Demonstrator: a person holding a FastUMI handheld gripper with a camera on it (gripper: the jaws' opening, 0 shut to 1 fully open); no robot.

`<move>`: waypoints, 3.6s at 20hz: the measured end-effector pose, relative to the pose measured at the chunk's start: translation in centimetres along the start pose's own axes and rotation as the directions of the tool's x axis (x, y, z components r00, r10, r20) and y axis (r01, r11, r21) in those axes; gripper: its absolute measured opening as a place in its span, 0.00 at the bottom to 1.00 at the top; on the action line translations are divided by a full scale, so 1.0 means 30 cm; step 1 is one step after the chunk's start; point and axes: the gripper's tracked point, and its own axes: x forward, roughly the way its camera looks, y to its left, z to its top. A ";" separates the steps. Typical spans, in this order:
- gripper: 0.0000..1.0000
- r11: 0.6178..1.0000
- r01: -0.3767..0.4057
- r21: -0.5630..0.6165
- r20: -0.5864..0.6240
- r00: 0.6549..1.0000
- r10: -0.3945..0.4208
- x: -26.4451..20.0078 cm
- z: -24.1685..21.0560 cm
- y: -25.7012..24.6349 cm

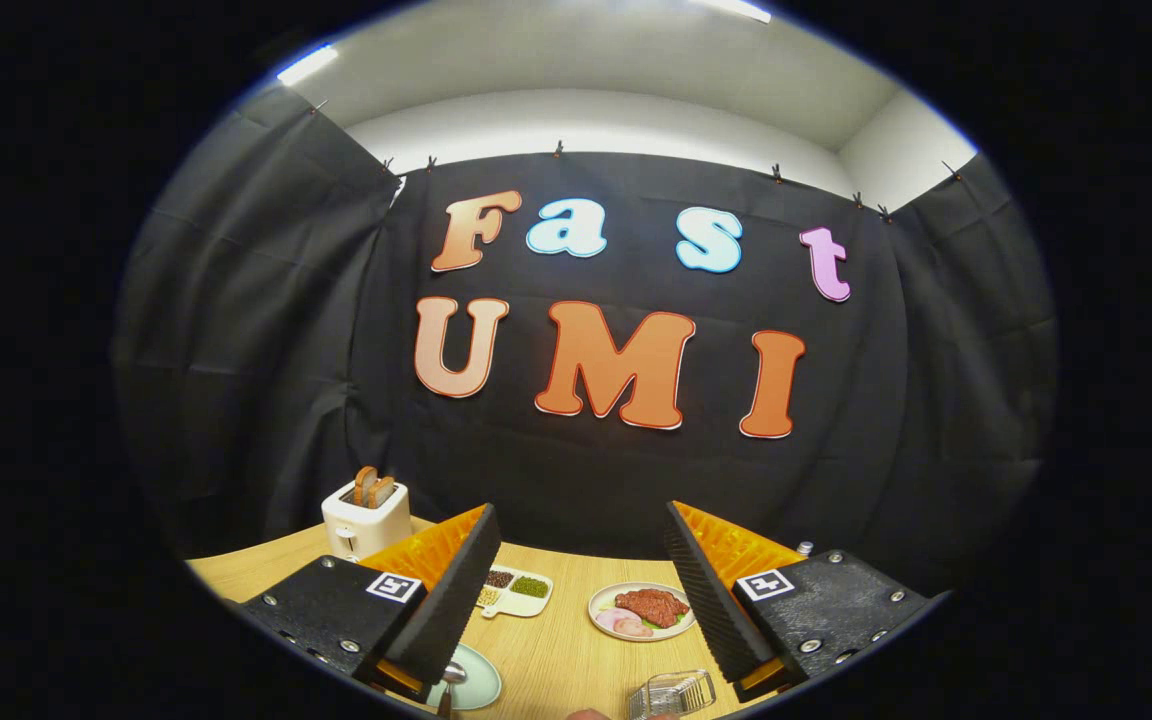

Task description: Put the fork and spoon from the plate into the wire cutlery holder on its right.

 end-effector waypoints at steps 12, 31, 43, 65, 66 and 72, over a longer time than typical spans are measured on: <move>0.99 0.982 -0.187 0.037 -0.195 0.962 0.191 0.090 -0.168 0.094; 0.70 0.954 -0.279 0.106 -0.919 0.338 0.201 -0.175 -0.934 0.498; 0.41 0.975 -0.190 0.112 -0.993 0.021 0.118 -0.239 -1.181 0.535; 0.04 0.975 -0.059 0.213 -0.919 0.327 0.221 -0.179 -0.984 0.399; 0.04 0.978 -0.051 0.202 -0.915 0.347 0.207 -0.178 -0.964 0.366; 0.04 0.988 0.047 0.148 -0.903 0.414 0.116 -0.213 -0.892 0.100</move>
